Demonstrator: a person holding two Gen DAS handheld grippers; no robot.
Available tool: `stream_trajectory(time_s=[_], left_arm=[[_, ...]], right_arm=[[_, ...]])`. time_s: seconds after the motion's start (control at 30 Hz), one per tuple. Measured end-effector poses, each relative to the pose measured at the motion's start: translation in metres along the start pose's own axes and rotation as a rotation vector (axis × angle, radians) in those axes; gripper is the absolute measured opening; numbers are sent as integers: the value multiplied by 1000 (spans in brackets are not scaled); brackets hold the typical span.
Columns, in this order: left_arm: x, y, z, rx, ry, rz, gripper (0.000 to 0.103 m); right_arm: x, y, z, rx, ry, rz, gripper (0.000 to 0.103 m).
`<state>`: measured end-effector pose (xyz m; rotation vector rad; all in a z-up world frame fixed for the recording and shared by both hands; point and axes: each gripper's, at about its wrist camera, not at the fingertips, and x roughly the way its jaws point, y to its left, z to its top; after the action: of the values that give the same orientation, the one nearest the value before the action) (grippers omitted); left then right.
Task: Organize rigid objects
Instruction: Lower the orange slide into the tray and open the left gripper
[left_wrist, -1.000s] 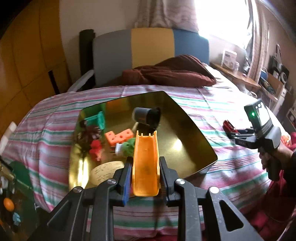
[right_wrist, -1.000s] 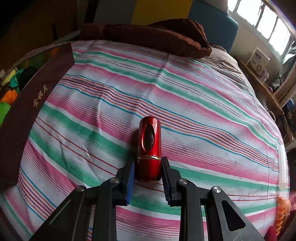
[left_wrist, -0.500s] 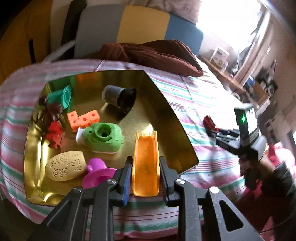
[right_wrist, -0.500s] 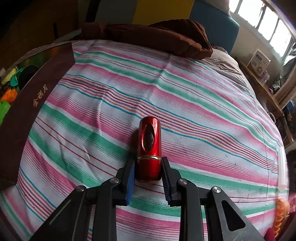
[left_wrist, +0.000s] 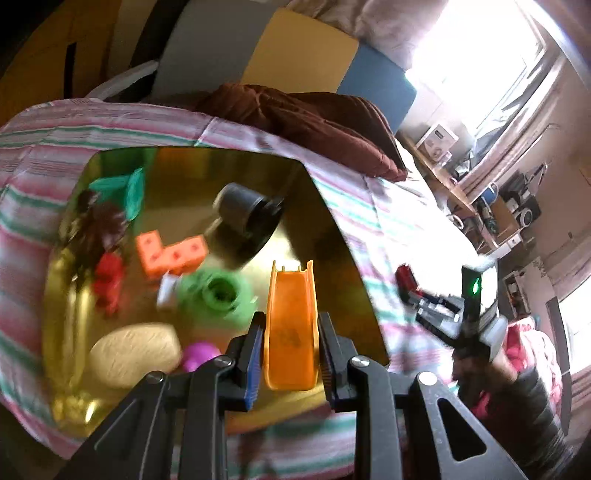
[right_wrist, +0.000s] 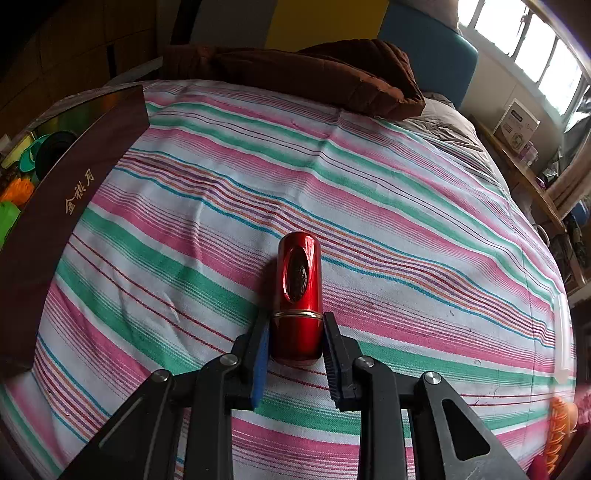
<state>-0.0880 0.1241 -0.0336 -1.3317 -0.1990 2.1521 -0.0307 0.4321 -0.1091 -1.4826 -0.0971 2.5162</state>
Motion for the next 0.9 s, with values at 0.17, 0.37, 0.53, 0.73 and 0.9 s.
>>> stream_trajectory(time_s=[0.17, 0.37, 0.53, 0.73, 0.9], left_arm=[[32, -26, 13, 45, 62, -28, 26], [69, -17, 22, 68, 104, 133, 26], [88, -3, 32, 117, 96, 258, 26], [92, -2, 33, 159, 93, 290, 29], [87, -4, 29, 170, 64, 298, 30]], right_arm=[[-1, 0, 0, 1, 0, 1, 28], [-1, 0, 0, 0, 0, 0, 28], [-1, 0, 1, -7, 0, -2, 28], [-1, -1, 1, -10, -1, -3, 28], [-1, -2, 1, -12, -2, -3, 28]])
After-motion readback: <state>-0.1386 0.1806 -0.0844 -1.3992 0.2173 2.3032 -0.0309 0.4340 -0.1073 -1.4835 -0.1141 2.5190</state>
